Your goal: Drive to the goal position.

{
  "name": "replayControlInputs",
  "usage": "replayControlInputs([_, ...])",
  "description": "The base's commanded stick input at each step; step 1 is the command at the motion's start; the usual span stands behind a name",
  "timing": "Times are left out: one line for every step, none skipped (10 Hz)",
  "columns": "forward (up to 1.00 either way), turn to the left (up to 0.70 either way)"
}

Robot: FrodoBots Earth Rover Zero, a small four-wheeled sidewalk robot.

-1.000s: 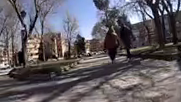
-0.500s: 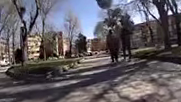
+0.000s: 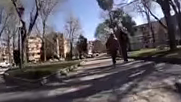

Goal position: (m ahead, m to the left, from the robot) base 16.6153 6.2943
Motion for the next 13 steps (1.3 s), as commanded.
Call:
replayControlInputs([0.85,0.00])
replayControlInputs([0.85,0.00])
replayControlInputs([0.85,0.00])
replayControlInputs([0.85,0.00])
replayControlInputs([0.85,0.00])
replayControlInputs([0.85,0.00])
replayControlInputs([0.85,0.00])
replayControlInputs([0.85,0.00])
replayControlInputs([0.85,0.00])
replayControlInputs([0.85,0.00])
replayControlInputs([0.85,0.00])
replayControlInputs([0.85,0.00])
replayControlInputs([0.85,0.00])
